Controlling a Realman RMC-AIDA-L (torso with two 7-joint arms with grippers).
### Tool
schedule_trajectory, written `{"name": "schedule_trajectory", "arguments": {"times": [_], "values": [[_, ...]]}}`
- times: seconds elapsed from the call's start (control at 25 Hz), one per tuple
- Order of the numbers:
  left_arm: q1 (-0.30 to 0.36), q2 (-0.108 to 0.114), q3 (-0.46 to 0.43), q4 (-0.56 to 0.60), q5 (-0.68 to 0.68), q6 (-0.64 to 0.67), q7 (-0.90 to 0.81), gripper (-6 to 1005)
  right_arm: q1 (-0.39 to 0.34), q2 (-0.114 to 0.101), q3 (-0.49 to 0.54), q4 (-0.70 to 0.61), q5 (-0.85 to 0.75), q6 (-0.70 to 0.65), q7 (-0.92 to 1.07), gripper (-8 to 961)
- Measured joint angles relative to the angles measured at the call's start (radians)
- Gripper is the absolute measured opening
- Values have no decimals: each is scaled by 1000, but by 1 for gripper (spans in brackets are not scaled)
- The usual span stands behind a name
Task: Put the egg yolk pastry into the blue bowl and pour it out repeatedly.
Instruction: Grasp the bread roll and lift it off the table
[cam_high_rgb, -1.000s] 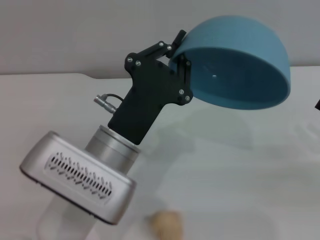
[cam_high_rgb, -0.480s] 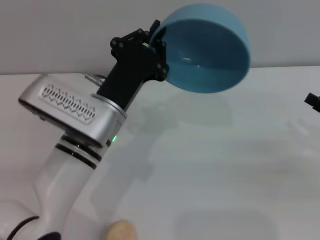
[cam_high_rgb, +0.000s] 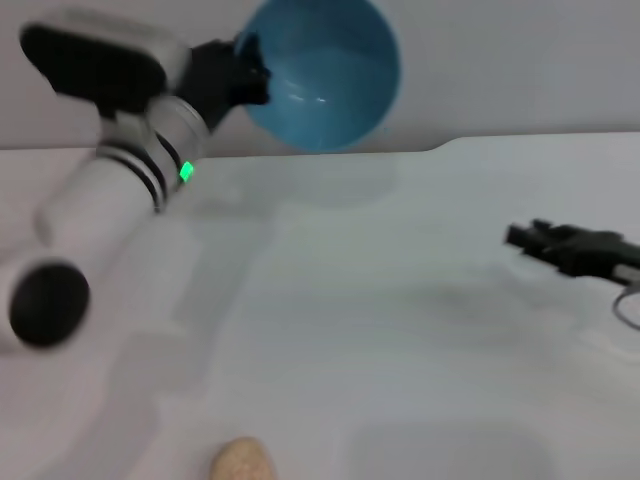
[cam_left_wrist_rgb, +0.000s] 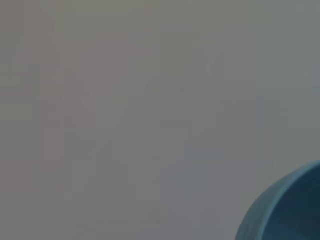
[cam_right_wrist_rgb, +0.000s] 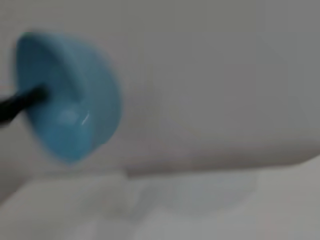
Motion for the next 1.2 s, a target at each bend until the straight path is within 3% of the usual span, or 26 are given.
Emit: {"name": "schedule_trajectory", "arguments": {"times": [0.04,0.08,0.16,0.2,0.36,0.48,0.8,0.88,1.2], "values": [[0,0,0,0,0,0,0,14,0,0,0,0,0,0,0,511],[-12,1,-58,-1,1,-77,0,14,18,1,-14,10,-23,5,1,512],[-48,7,-236,3,5,-329,3,14,56,2,-44,37,-53,13,1,513],[-48,7,-236,3,5,-329,3,14,75,2,-62,48,-64,16,1,513],[-80,11,-454,4,50,-619,14,14,136,2,-157,60,-97,32,23,516],[-82,11,-560,-11,100,-757,13,14,182,2,-241,60,-105,34,71,517],[-81,10,-684,-55,205,-992,1,14,326,26,-534,64,-83,28,183,521],[-81,11,-687,-57,211,-1002,-1,14,332,27,-558,64,-66,27,186,522],[-90,15,-692,-86,291,-1109,-47,15,346,27,-887,53,195,25,204,526]]}}
